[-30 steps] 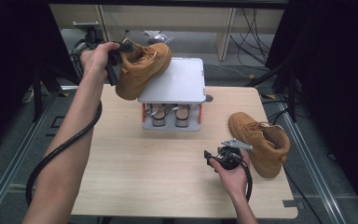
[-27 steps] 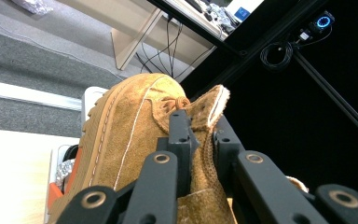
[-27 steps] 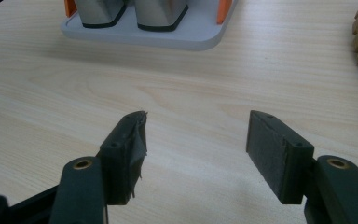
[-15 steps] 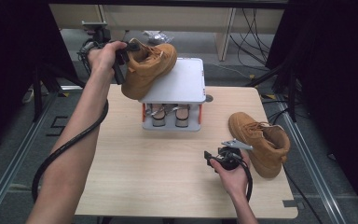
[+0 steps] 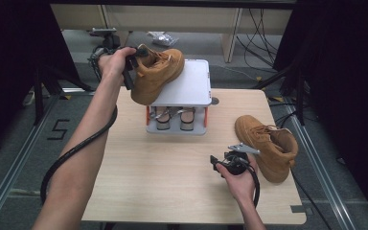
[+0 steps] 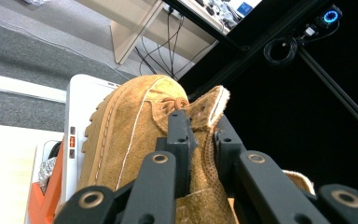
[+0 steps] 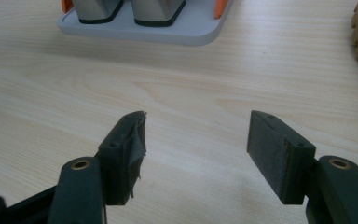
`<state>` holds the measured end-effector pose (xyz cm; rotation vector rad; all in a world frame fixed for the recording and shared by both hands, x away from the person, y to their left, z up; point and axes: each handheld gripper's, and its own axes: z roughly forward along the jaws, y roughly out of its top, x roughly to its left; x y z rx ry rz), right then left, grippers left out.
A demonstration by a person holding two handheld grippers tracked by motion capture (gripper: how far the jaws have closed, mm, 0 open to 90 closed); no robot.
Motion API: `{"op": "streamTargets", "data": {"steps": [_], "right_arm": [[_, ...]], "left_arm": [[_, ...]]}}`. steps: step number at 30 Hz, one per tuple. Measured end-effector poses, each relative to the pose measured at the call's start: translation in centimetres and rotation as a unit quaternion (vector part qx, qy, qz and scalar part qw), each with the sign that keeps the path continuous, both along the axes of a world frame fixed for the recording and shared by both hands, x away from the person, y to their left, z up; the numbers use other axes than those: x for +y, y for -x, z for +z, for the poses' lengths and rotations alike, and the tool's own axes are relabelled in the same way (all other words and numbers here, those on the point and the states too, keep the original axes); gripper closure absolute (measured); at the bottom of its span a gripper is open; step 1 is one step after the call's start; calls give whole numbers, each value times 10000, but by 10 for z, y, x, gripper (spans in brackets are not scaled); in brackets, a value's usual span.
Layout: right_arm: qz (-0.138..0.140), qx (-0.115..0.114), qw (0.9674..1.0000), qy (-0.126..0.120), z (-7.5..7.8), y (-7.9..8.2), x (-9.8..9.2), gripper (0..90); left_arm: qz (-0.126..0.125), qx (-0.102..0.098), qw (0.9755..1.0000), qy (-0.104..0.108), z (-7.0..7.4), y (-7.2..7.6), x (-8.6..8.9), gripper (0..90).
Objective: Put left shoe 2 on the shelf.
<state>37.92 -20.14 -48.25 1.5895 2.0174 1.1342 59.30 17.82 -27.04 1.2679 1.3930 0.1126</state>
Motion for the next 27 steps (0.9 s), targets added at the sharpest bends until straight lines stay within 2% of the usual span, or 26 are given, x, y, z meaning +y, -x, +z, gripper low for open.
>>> {"op": "streamTargets", "data": {"steps": [2,3,4,6,8,9,10,13,15,16,18,21,23,25,26,27], "right_arm": [[15,23,10000,11,-1,0,1,380],[69,-42,10000,-35,-2,0,1,379],[62,13,10000,47,-2,0,2,377],[37,46,10000,28,-1,0,2,377],[36,12,10000,52,-2,0,2,376],[-2,90,9999,-58,-2,1,4,376],[-2,90,9999,-58,-2,1,4,376],[38,113,9999,-55,-4,1,6,373],[42,160,9999,2,-3,1,6,372],[66,113,9999,42,-4,1,6,371],[70,35,9999,92,-4,0,5,369],[48,93,9999,20,-4,1,6,368],[38,94,9999,60,-4,1,6,367],[15,90,9999,59,-4,1,6,366],[34,92,9999,47,-3,1,5,367],[34,92,9999,47,-3,1,5,367]], "left_arm": [[5,-48,9999,-159,0,-1,1,792],[41,-62,9998,-174,-1,-2,2,785],[35,-68,9998,-186,-1,-2,3,763],[62,-119,9997,-189,-3,-4,6,747],[113,-143,9997,-152,-6,-4,11,694],[48,-169,9998,-101,-7,-4,13,655],[0,-171,9998,-43,-7,-3,14,655],[-44,-297,9995,-59,-5,-1,15,514],[-88,-437,9988,-186,-3,1,17,496],[-31,-498,9983,-289,0,4,18,473],[21,-607,9973,-403,4,7,21,465],[42,-722,9967,-376,11,16,29,462],[80,-799,9963,-319,13,22,35,475],[87,-868,9959,-256,13,32,43,521],[67,-894,9957,-213,13,37,48,618],[34,-920,9956,-159,11,42,52,618]]}}
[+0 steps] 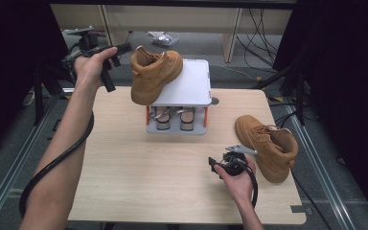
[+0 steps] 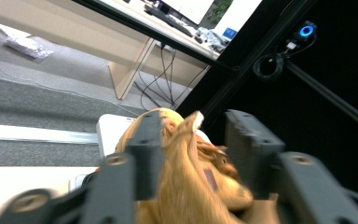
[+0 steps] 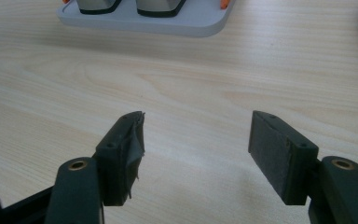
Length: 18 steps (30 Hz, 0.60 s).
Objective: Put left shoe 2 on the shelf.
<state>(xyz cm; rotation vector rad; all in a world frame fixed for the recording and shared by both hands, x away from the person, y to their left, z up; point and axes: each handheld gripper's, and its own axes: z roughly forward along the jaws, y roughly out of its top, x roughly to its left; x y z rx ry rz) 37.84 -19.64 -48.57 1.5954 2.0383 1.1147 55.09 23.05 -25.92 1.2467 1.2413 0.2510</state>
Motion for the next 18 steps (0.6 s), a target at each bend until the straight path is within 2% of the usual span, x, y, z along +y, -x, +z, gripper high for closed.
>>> {"op": "streamTargets", "data": {"steps": [1,2,3,4,5,6,8,9,10,11,12,13,14,15,16,17,18], "right_arm": [[27,-32,10000,-7,0,0,0,368],[-26,38,9999,-113,2,2,1,375],[-15,-15,10000,-92,5,2,2,431],[9,-44,10000,-42,8,2,2,472],[9,-44,10000,-42,8,2,2,472],[95,-166,9998,-92,9,1,2,521],[208,-288,9992,-170,16,0,6,650],[323,-489,9981,-173,27,-1,13,767],[323,-489,9981,-173,27,-1,13,767],[313,-433,9981,-302,31,0,18,803],[454,-651,9965,-262,37,-4,21,849],[484,-631,9962,-356,45,-7,32,899],[552,-706,9954,-329,49,-10,39,900],[552,-706,9954,-329,49,-10,39,900],[792,-895,9926,-209,57,-20,51,900],[792,-895,9926,-209,57,-20,51,900],[890,-900,9916,-257,67,-29,67,900]], "left_arm": [[-22,-24,10000,15,-2,6,4,676],[-38,-68,10000,-53,-6,12,8,732],[-67,-88,9998,-156,-11,17,12,821],[-85,-66,9997,-225,-17,22,15,850],[-90,-13,9994,-322,-25,26,18,850],[-131,79,9989,-440,-37,29,21,870],[-213,263,9980,-533,-58,31,23,889],[-275,363,9971,-607,-74,31,21,893],[-275,363,9971,-607,-74,31,21,894],[-298,393,9967,-638,-85,31,19,894],[-306,421,9963,-677,-90,30,18,894],[-309,430,9959,-729,-95,30,15,895],[-254,459,9953,-818,-99,30,13,895],[-291,371,9954,-839,-102,29,11,895],[-336,350,9951,-856,-104,29,9,896],[-351,321,9951,-869,-106,29,8,896],[-367,291,9947,-912,-107,30,6,896]]}}
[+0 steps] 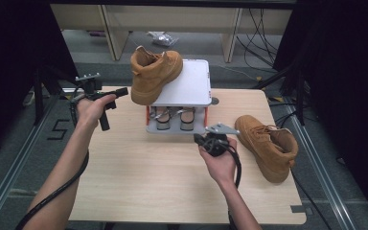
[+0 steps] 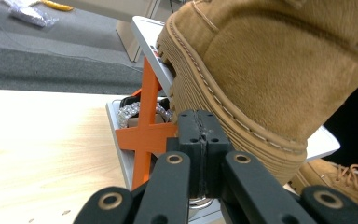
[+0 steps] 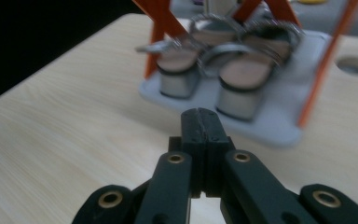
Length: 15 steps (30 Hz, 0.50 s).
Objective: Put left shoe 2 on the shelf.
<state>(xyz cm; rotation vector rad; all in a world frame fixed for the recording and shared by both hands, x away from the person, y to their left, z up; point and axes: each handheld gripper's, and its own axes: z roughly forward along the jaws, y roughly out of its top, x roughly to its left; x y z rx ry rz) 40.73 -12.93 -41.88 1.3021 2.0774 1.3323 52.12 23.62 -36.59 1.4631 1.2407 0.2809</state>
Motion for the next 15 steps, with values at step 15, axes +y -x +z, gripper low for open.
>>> {"op": "streamTargets", "data": {"steps": [15], "right_arm": [[220,-227,9992,-247,38,-64,72,900]], "left_arm": [[-122,-75,9996,-239,-1,-2,-6,896]]}}
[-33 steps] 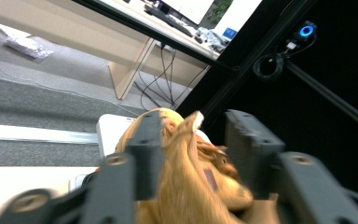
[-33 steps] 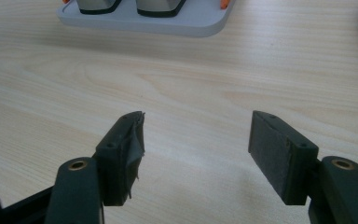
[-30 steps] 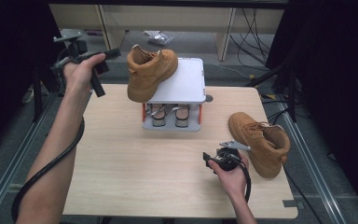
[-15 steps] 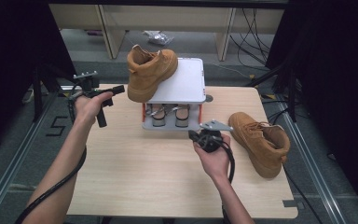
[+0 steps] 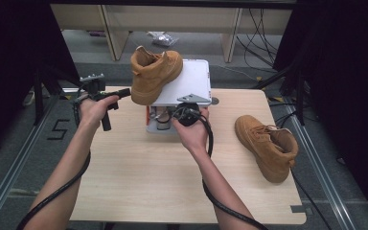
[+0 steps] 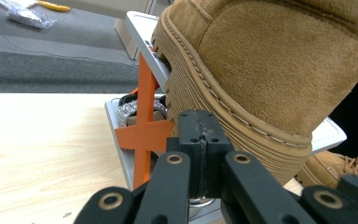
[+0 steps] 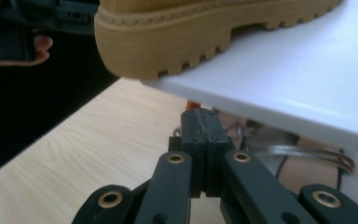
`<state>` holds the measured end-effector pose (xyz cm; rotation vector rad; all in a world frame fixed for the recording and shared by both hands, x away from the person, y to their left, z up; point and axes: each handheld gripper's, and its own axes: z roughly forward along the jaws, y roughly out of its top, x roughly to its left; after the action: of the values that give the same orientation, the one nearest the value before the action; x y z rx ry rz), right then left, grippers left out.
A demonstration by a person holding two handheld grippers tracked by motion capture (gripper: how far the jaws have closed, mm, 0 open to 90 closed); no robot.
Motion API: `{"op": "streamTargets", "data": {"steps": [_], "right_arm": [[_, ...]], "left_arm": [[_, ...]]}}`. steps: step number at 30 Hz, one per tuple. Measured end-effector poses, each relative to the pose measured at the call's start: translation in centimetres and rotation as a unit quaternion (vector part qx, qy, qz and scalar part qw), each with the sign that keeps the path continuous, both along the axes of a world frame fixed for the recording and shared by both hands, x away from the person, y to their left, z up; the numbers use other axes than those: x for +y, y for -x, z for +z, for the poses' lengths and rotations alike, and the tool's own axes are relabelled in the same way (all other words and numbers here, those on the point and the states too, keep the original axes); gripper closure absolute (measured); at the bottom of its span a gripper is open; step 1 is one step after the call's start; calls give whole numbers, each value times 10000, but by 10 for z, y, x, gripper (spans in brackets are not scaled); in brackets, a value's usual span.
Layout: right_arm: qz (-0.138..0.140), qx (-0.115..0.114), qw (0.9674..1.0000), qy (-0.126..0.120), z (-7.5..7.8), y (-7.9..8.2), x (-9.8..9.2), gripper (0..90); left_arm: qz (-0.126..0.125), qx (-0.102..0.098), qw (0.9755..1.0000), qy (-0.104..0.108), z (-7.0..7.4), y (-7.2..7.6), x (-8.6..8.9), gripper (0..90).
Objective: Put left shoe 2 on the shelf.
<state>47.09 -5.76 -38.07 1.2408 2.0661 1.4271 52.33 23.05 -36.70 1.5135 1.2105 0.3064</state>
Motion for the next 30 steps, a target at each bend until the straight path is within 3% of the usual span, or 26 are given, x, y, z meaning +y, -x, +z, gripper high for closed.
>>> {"op": "streamTargets", "data": {"steps": [1,2,10,14,25,30], "right_arm": [[-16,-105,9999,3,0,-4,4,900],[-15,-41,10000,-55,1,-5,7,900],[-142,-145,9996,-209,6,-25,31,900],[-171,-154,9995,-230,8,-27,35,900],[-235,-120,9993,-267,8,-34,41,900],[-209,-104,9993,-293,9,-35,40,900]], "left_arm": [[3,-2,10000,-14,0,0,0,896],[2,-1,10000,-14,0,0,0,896],[-19,-5,10000,-43,1,0,-1,897],[-60,-10,9999,-135,2,0,-2,897],[-92,-12,9999,-115,2,-1,-3,897],[-70,-70,9997,-234,3,0,-5,898]]}}
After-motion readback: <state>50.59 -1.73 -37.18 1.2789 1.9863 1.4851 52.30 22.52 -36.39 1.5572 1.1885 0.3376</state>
